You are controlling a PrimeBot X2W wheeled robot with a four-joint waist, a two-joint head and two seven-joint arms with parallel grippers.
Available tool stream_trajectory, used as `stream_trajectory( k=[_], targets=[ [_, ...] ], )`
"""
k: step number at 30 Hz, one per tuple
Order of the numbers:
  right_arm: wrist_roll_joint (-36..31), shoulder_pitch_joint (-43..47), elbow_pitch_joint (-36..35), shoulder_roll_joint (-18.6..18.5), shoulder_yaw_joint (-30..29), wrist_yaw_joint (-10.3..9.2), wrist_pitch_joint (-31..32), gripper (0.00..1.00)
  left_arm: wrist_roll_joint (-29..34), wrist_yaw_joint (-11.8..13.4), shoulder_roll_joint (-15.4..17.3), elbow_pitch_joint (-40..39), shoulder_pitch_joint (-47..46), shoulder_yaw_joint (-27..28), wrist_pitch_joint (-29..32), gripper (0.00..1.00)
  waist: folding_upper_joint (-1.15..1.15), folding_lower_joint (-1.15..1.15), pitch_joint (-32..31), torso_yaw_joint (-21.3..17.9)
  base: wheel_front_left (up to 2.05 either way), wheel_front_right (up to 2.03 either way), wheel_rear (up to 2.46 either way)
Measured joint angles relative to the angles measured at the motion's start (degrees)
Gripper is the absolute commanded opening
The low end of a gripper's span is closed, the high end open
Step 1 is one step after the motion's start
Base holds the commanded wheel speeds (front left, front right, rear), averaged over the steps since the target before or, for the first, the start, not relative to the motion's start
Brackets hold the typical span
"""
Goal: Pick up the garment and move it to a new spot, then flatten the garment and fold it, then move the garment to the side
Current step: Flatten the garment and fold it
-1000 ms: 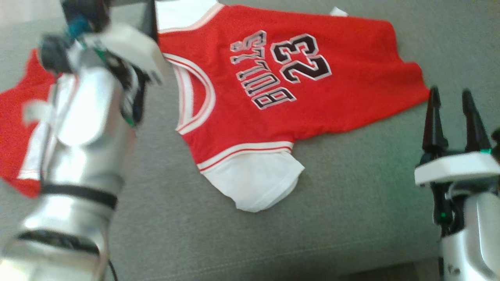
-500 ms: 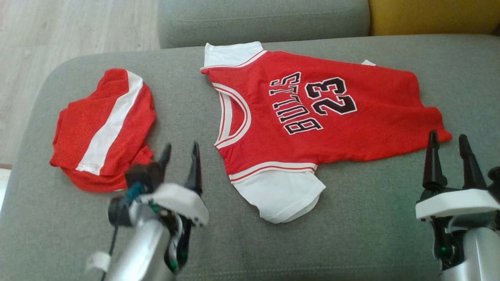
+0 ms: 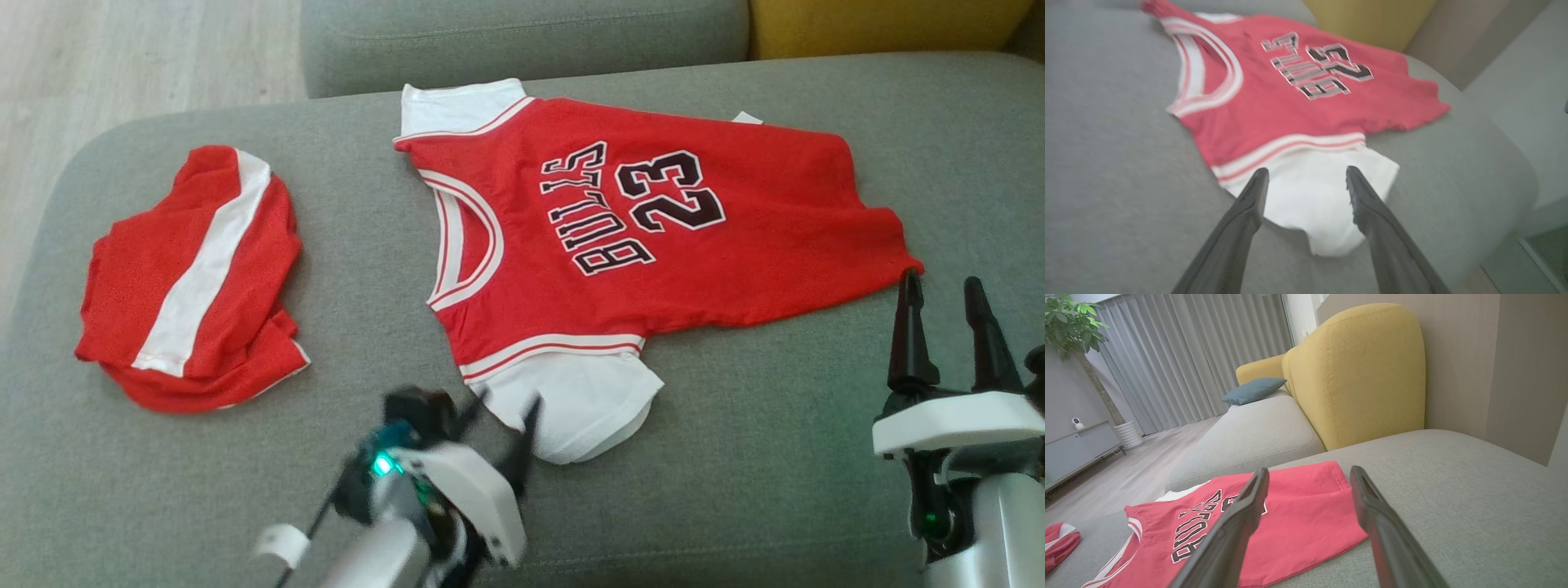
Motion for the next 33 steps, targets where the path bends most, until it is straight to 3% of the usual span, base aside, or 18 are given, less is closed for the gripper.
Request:
stream_trajectory(
  k=[6, 10, 16, 31, 32, 33],
  targets=[
    [0.00, -0.02, 0.37, 0.00, -0.21, 0.00, -0.03, 1.00, -2.90, -1.08, 0.09, -1.00, 3.11, -4.50, 6.17, 1.00, 0.00, 0.00, 0.50, -0.96, 0.00, 0.00, 0.00],
    [0.01, -0.04, 1.03, 0.00, -0.16, 0.00, -0.03, 1.00, -3.02, 0.49, 0.48, -1.29, 3.72, -5.17, 8.28, 1.00, 0.00, 0.00, 0.42, -1.60, 0.00, 0.00, 0.00],
    [0.01, -0.19, 1.07, 0.00, -0.18, -0.01, -0.05, 1.00, -2.93, 1.96, 0.75, -0.88, 3.64, -4.76, 9.31, 1.00, 0.00, 0.00, 0.96, -2.44, 0.00, 0.00, 0.00],
    [0.02, -2.71, 1.21, 0.00, -0.64, 0.00, -1.15, 1.00, -4.39, 0.85, 0.60, 4.32, -1.72, -4.36, 9.07, 1.00, 0.00, 0.00, 5.12, -5.41, 0.00, 0.00, 0.00],
    [0.01, -2.80, 1.29, 0.00, -1.12, 0.00, -1.27, 1.00, -4.55, 0.78, 0.59, 4.52, -1.94, -4.42, 8.68, 0.85, 0.00, 0.00, 5.25, -5.50, 0.00, 0.00, 0.00],
    [-0.01, -2.94, 1.44, 0.00, -1.70, 0.00, -1.37, 1.00, -5.03, 0.35, 0.58, 4.59, -2.15, -4.43, 8.38, 0.00, 0.00, 0.00, 5.35, -5.56, 0.00, 0.00, 0.00]
  ],
)
